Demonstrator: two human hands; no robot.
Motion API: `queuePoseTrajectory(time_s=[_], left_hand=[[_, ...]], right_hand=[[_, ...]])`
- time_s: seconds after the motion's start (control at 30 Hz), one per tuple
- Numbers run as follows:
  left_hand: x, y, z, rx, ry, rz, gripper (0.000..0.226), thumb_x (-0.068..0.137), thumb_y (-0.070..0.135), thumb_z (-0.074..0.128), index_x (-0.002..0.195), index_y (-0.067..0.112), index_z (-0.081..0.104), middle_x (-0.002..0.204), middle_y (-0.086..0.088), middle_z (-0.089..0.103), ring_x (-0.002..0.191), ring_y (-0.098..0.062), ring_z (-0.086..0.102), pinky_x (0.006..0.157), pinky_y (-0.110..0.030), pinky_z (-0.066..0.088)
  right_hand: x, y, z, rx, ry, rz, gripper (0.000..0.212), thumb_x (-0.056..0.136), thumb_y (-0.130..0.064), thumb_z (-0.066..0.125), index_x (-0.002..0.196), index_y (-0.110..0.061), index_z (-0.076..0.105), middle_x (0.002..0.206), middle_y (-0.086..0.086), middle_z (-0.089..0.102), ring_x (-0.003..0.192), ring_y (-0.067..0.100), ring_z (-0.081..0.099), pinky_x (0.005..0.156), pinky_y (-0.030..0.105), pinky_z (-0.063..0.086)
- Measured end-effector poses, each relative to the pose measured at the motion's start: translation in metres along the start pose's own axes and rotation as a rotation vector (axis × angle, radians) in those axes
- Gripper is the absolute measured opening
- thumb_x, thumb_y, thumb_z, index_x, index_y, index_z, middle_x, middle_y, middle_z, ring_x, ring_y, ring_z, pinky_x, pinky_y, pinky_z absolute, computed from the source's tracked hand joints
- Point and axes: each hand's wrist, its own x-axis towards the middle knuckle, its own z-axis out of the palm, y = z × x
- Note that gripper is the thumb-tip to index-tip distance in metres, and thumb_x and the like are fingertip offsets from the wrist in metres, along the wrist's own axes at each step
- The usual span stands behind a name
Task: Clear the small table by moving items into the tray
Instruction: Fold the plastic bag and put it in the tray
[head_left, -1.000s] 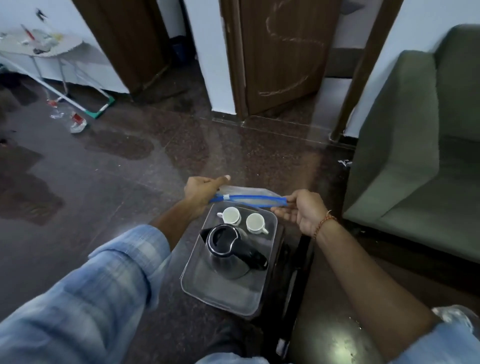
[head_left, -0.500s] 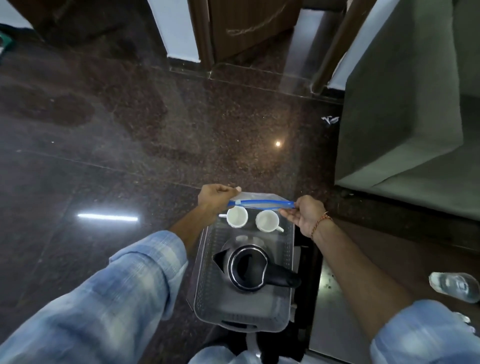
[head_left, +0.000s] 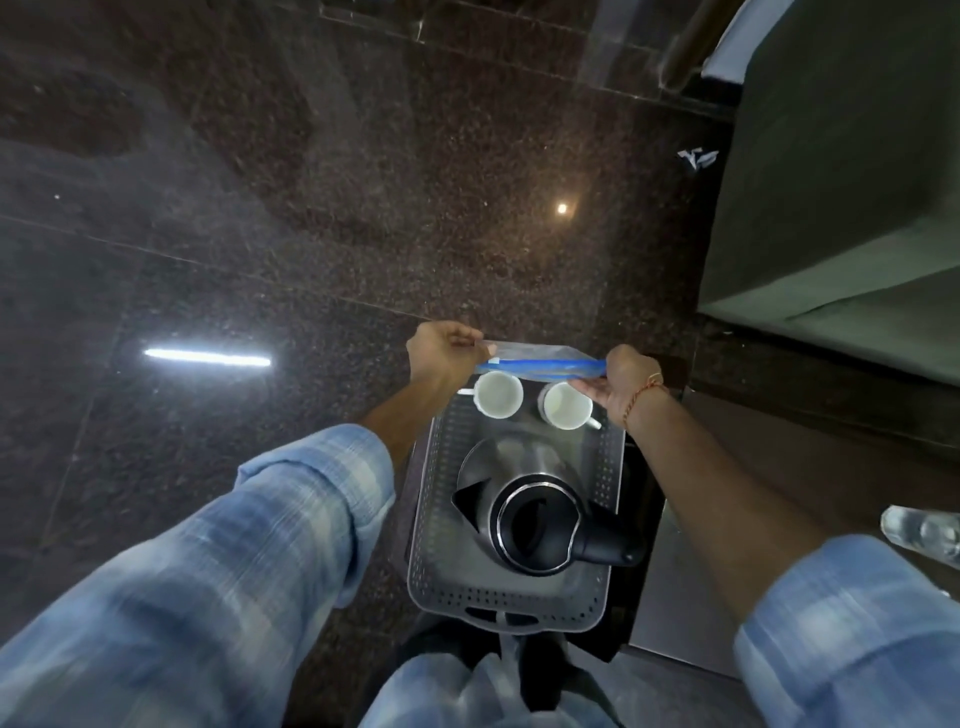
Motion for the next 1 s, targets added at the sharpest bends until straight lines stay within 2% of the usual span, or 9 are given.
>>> queuePoseTrajectory(time_s=[0.1, 0.23, 0.3, 0.37, 0.43, 0.53, 0.67, 0.87, 1.0], left_hand=[[0.001, -0.005, 0.006, 0.029, 0.008, 0.01, 0.016, 0.069, 0.016, 0.087, 0.079, 0.012, 0.075, 0.068, 0.003, 0.069, 0.055, 0.0, 0.06, 0.048, -0.005, 0.046], [-0.001, -0.011, 0.009, 0.112, 0.018, 0.058, 0.017, 0.071, 0.019, 0.086, 0.08, 0.01, 0.076, 0.074, -0.002, 0.072, 0.056, 0.002, 0.059, 0.052, -0.002, 0.045], [-0.005, -0.006, 0.004, 0.16, -0.001, 0.071, 0.024, 0.07, 0.024, 0.087, 0.086, 0.011, 0.075, 0.08, -0.002, 0.072, 0.062, 0.001, 0.06, 0.061, -0.01, 0.053], [-0.012, 0.002, -0.002, 0.295, -0.02, 0.094, 0.037, 0.068, 0.038, 0.086, 0.092, 0.013, 0.072, 0.09, -0.003, 0.071, 0.075, -0.011, 0.067, 0.073, -0.026, 0.058], [-0.024, 0.016, -0.008, 0.462, 0.004, 0.134, 0.043, 0.067, 0.052, 0.082, 0.085, 0.015, 0.07, 0.091, -0.005, 0.071, 0.083, -0.024, 0.068, 0.077, -0.037, 0.057], [-0.044, 0.043, -0.009, 0.532, 0.041, 0.227, 0.052, 0.065, 0.062, 0.078, 0.079, 0.013, 0.066, 0.085, -0.002, 0.068, 0.076, -0.022, 0.063, 0.073, -0.036, 0.054], [-0.079, 0.08, 0.01, 0.536, -0.006, 0.373, 0.052, 0.063, 0.067, 0.076, 0.085, 0.021, 0.07, 0.084, 0.005, 0.069, 0.075, -0.015, 0.06, 0.073, -0.032, 0.051], [-0.158, 0.117, 0.078, 0.527, -0.217, 0.627, 0.049, 0.064, 0.067, 0.076, 0.094, 0.028, 0.071, 0.096, 0.01, 0.07, 0.092, -0.01, 0.065, 0.078, -0.028, 0.051], [-0.227, 0.125, 0.14, 0.546, -0.365, 0.763, 0.044, 0.067, 0.062, 0.077, 0.09, 0.025, 0.072, 0.092, 0.005, 0.072, 0.09, -0.012, 0.067, 0.085, -0.037, 0.056]], right_hand=[[0.008, 0.006, -0.002, 0.014, 0.036, -0.021, 0.029, 0.094, -0.006, 0.039, 0.121, 0.003, 0.047, 0.111, 0.025, 0.059, 0.072, 0.029, 0.066, 0.048, 0.035, 0.056], [0.007, 0.012, -0.007, 0.007, 0.046, -0.042, 0.033, 0.09, -0.004, 0.044, 0.122, 0.003, 0.049, 0.106, 0.022, 0.06, 0.079, 0.029, 0.067, 0.045, 0.031, 0.057], [0.003, 0.013, -0.013, 0.02, 0.042, -0.032, 0.036, 0.089, -0.004, 0.045, 0.124, 0.004, 0.049, 0.111, 0.023, 0.06, 0.087, 0.033, 0.068, 0.05, 0.034, 0.06], [-0.002, 0.013, -0.026, 0.034, 0.02, -0.027, 0.037, 0.09, -0.004, 0.044, 0.126, 0.006, 0.048, 0.11, 0.023, 0.061, 0.09, 0.035, 0.069, 0.057, 0.038, 0.062], [-0.007, 0.009, -0.045, 0.056, -0.004, -0.039, 0.036, 0.094, -0.004, 0.042, 0.128, 0.01, 0.045, 0.112, 0.024, 0.06, 0.098, 0.037, 0.066, 0.068, 0.041, 0.06], [-0.02, 0.001, -0.083, 0.097, 0.036, -0.047, 0.037, 0.097, -0.008, 0.044, 0.13, 0.007, 0.045, 0.132, 0.027, 0.05, 0.108, 0.038, 0.061, 0.088, 0.043, 0.056], [-0.047, -0.009, -0.143, 0.138, 0.066, -0.122, 0.037, 0.094, -0.011, 0.054, 0.128, 0.003, 0.049, 0.123, 0.023, 0.057, 0.088, 0.03, 0.065, 0.077, 0.036, 0.059], [-0.093, -0.015, -0.25, 0.275, 0.092, -0.209, 0.032, 0.093, -0.011, 0.056, 0.122, 0.002, 0.055, 0.111, 0.018, 0.064, 0.091, 0.03, 0.068, 0.072, 0.037, 0.059], [-0.119, 0.002, -0.345, 0.365, 0.102, -0.265, 0.022, 0.094, -0.011, 0.054, 0.113, 0.0, 0.057, 0.111, 0.017, 0.064, 0.089, 0.029, 0.068, 0.066, 0.036, 0.057]])
